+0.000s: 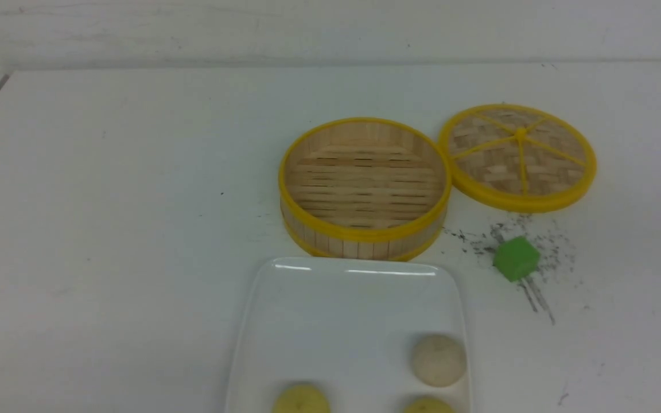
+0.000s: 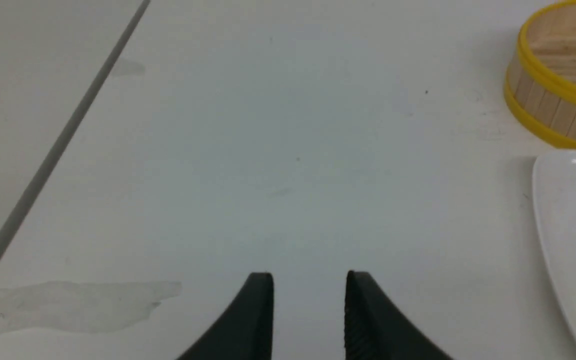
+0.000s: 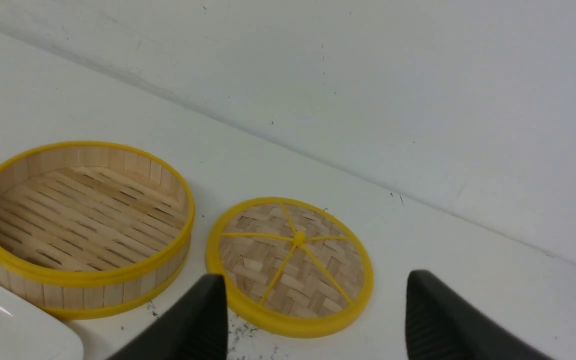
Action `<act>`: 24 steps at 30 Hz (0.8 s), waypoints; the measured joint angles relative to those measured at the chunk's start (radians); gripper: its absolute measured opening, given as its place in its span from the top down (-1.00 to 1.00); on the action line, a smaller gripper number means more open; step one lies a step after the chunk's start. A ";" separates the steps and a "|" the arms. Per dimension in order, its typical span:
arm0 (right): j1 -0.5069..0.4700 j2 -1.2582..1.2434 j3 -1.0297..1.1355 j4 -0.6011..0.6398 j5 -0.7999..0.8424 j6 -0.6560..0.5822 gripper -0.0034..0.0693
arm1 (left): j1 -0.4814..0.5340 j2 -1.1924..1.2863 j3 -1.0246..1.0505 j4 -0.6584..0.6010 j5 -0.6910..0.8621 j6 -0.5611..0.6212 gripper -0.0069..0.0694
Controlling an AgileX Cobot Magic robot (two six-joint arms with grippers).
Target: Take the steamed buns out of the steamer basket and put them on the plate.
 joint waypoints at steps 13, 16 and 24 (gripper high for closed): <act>0.000 0.000 0.000 0.000 -0.001 0.000 -0.40 | 0.000 0.000 0.028 -0.006 -0.271 -0.050 0.20; 0.000 0.000 0.000 0.000 -0.012 0.000 -0.40 | 0.000 0.000 0.097 -0.006 -0.424 -0.106 0.20; 0.000 0.000 0.000 -0.008 -0.021 0.000 -0.40 | 0.000 0.000 0.199 0.031 -0.511 -0.134 0.20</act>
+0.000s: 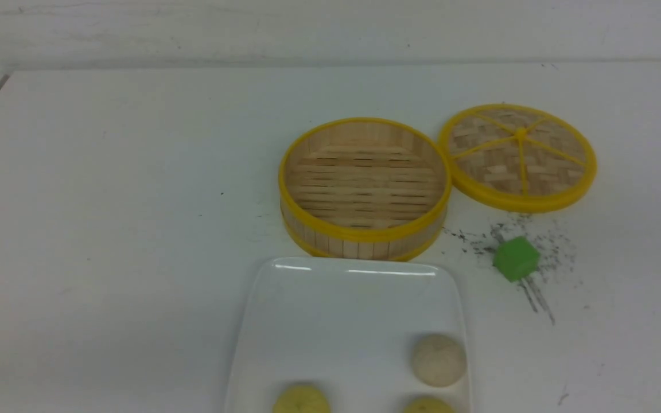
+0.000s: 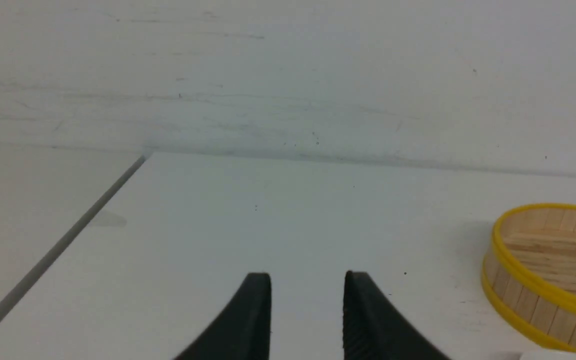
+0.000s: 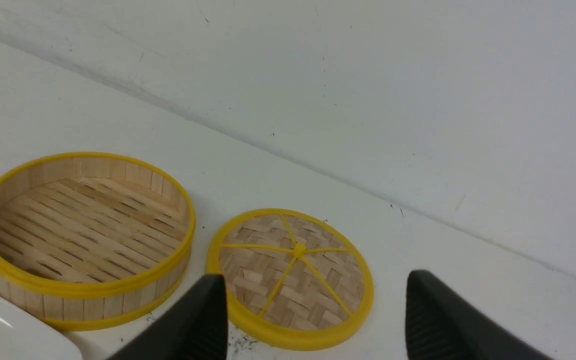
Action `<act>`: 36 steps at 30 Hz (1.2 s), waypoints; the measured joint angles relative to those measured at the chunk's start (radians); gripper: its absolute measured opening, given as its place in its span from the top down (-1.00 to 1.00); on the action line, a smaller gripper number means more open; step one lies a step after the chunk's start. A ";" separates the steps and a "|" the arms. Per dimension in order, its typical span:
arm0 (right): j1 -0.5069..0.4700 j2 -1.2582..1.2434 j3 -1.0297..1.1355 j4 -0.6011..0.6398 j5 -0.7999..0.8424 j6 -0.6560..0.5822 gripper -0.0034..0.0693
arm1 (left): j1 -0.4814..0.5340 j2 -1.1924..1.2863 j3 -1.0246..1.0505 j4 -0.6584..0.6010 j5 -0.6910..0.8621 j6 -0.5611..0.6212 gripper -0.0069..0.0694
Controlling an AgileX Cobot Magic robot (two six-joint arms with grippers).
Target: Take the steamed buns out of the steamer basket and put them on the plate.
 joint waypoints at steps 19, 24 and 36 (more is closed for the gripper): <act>0.000 -0.379 -0.002 0.066 0.176 0.000 -0.30 | 0.000 0.000 0.004 0.196 0.024 -0.003 0.19; 0.000 -0.543 -0.007 0.098 0.312 0.000 -0.30 | 0.000 0.000 0.004 0.196 0.024 -0.003 0.19; 0.000 -0.621 0.220 0.221 0.232 -0.045 -0.28 | 0.000 0.001 0.004 0.199 0.029 -0.003 0.19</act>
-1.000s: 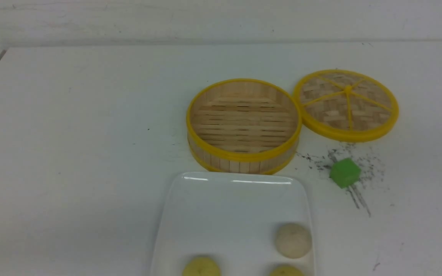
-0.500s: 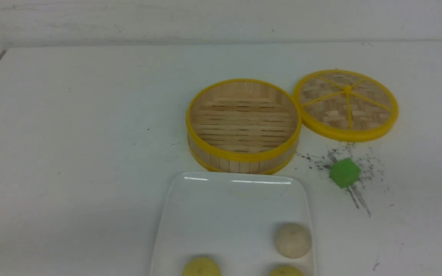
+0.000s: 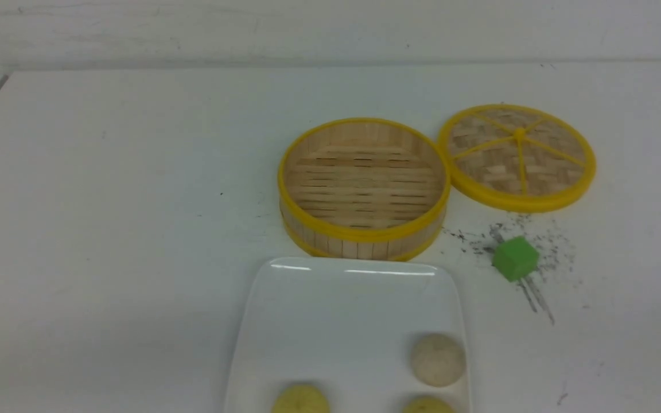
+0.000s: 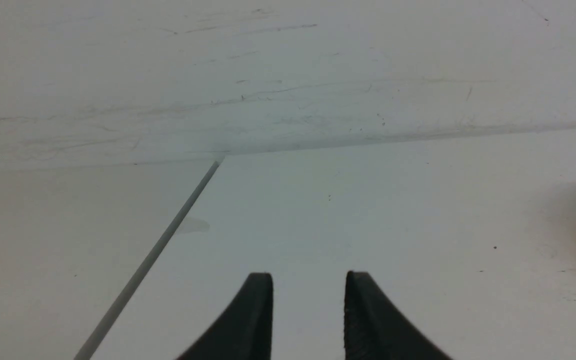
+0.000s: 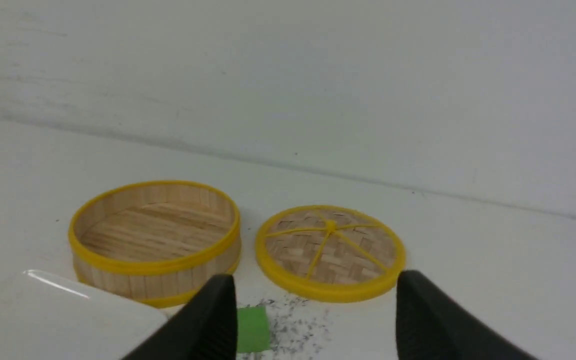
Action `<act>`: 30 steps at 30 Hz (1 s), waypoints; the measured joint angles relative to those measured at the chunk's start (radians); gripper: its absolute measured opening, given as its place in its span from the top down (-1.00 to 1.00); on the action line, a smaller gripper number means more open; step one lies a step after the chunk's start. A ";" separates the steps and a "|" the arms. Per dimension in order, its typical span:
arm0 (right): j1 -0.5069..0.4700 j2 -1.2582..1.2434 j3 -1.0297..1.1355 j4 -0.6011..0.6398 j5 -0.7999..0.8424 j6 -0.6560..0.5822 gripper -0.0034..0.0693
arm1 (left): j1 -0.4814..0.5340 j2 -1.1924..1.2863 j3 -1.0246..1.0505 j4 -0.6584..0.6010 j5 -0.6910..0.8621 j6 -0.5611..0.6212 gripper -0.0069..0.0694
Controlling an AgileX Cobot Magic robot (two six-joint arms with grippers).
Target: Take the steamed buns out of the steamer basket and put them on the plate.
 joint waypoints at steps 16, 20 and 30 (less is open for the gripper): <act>0.000 0.004 0.323 -0.105 -0.211 0.000 -0.22 | 0.000 0.000 0.000 0.000 0.000 0.000 0.19; 0.000 0.004 0.331 -0.106 -0.215 0.000 -0.14 | 0.000 0.000 0.000 0.000 0.001 0.000 0.19; 0.000 0.004 0.331 -0.108 -0.215 0.000 0.19 | 0.000 0.000 0.000 0.000 0.068 0.000 0.19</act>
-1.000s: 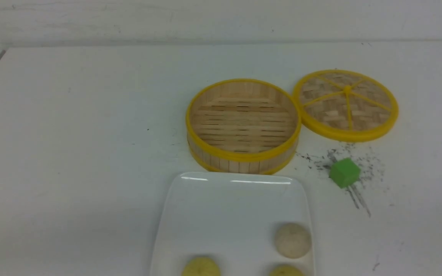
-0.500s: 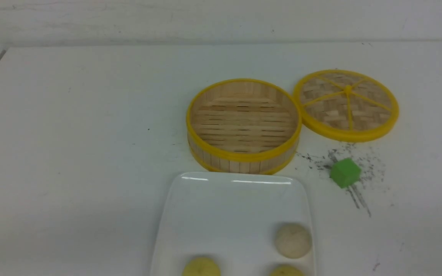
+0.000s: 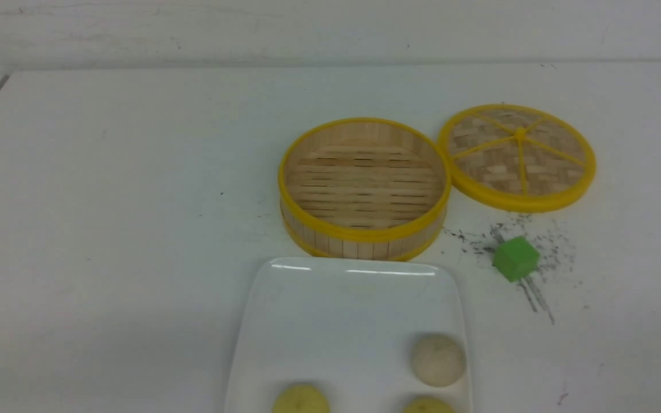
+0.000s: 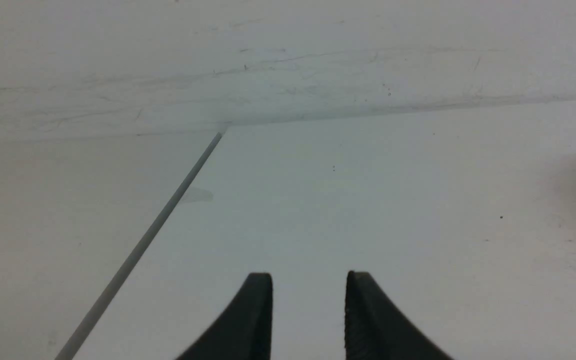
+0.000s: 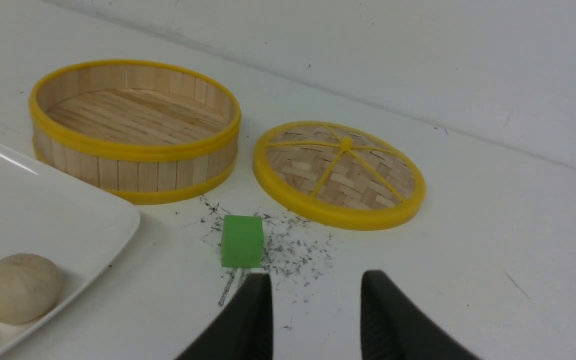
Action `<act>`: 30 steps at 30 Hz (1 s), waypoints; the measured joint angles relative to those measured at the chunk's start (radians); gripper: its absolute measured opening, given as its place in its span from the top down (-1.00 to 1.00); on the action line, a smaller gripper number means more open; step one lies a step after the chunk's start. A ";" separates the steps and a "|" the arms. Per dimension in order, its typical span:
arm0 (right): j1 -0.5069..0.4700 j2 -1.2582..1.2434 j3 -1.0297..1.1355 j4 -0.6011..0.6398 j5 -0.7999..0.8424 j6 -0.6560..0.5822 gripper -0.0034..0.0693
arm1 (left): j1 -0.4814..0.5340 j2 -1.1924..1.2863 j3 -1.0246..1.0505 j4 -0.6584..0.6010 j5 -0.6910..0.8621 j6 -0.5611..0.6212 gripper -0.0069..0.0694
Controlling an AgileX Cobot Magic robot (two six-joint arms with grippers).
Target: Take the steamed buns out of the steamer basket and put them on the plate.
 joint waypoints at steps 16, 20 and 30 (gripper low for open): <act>0.000 0.000 0.000 0.000 -0.001 0.000 0.31 | 0.000 0.000 0.000 0.000 0.096 0.000 0.19; -0.023 0.000 0.000 0.000 -0.001 0.000 0.30 | 0.000 0.000 0.000 0.000 0.099 0.000 0.19; -0.316 0.000 0.008 0.004 -0.007 0.006 0.26 | 0.000 0.000 0.000 0.000 0.099 0.000 0.19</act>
